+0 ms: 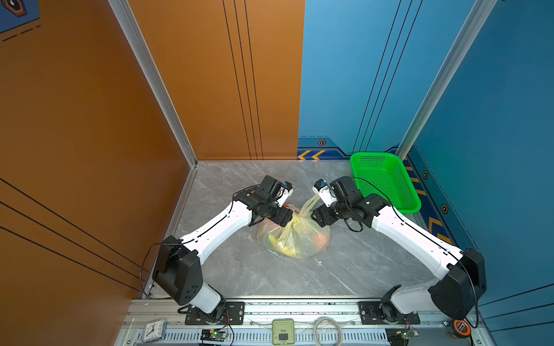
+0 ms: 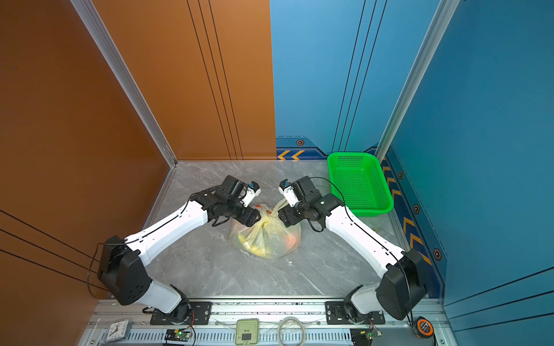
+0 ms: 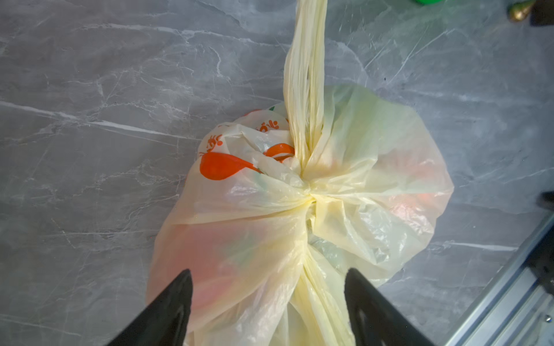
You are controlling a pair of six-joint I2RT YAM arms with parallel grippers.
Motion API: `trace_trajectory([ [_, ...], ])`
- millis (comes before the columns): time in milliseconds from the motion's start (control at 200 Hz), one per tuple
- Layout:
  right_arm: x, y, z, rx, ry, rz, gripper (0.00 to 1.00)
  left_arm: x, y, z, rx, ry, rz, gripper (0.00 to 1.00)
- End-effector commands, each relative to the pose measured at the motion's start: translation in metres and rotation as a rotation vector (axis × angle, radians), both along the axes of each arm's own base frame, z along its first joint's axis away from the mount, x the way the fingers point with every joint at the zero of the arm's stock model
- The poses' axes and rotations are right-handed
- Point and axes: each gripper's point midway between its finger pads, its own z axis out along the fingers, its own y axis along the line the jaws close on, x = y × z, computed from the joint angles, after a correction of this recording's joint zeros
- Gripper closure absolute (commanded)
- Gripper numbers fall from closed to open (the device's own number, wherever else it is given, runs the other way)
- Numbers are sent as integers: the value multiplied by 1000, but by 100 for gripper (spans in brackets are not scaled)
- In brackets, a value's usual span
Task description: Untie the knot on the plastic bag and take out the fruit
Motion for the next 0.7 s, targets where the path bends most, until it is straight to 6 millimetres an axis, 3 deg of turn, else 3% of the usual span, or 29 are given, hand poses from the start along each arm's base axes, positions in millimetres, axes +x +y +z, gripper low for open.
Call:
trace_trajectory([
  [0,-8,-1,-5,45,43,-27,14,4,0,-7,126,-44,-83,24],
  [345,-10,1,-19,63,70,-31,14,18,13,-29,302,-89,-141,25],
  [526,-7,5,-23,70,72,-31,14,22,8,-39,296,-85,-151,28],
  [696,-1,13,-28,76,77,-24,14,24,0,-39,250,-95,-147,46],
])
